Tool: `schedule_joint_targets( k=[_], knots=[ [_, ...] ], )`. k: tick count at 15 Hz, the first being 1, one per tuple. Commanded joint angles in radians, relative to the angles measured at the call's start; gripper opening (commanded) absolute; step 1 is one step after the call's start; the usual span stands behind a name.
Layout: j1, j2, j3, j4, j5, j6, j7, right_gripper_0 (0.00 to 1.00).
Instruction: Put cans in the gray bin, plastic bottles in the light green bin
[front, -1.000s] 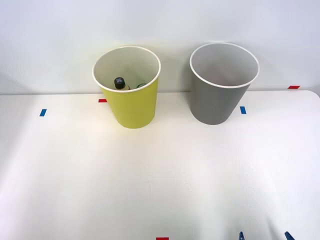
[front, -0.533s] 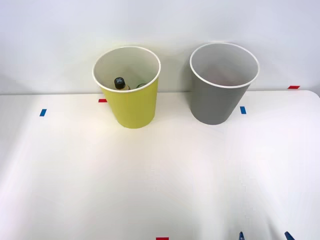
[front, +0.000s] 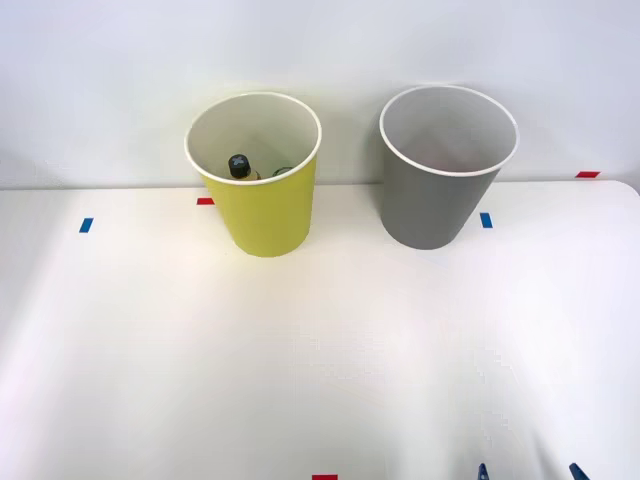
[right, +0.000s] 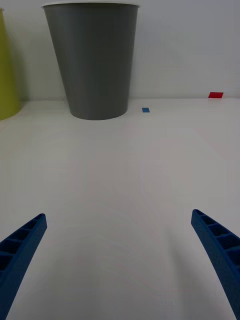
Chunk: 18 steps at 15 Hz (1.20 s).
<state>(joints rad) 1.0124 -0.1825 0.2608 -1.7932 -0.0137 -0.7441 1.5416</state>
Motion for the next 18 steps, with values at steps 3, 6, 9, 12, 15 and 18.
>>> schedule_joint_targets(
  k=[3,6,9,12,15,18],
  knots=[
    [0.000,0.000,0.000,0.000,0.000,0.000,0.000,1.00],
    [0.000,0.000,0.000,0.000,0.000,0.000,0.000,1.00],
    [0.000,0.000,0.000,0.000,0.000,0.000,0.000,1.00],
    [0.000,0.000,0.000,0.000,0.000,0.000,0.000,1.00],
    [0.000,0.000,0.000,0.000,0.000,0.000,0.000,1.00],
    [0.000,0.000,0.000,0.000,0.000,0.000,0.000,1.00]
  ],
)
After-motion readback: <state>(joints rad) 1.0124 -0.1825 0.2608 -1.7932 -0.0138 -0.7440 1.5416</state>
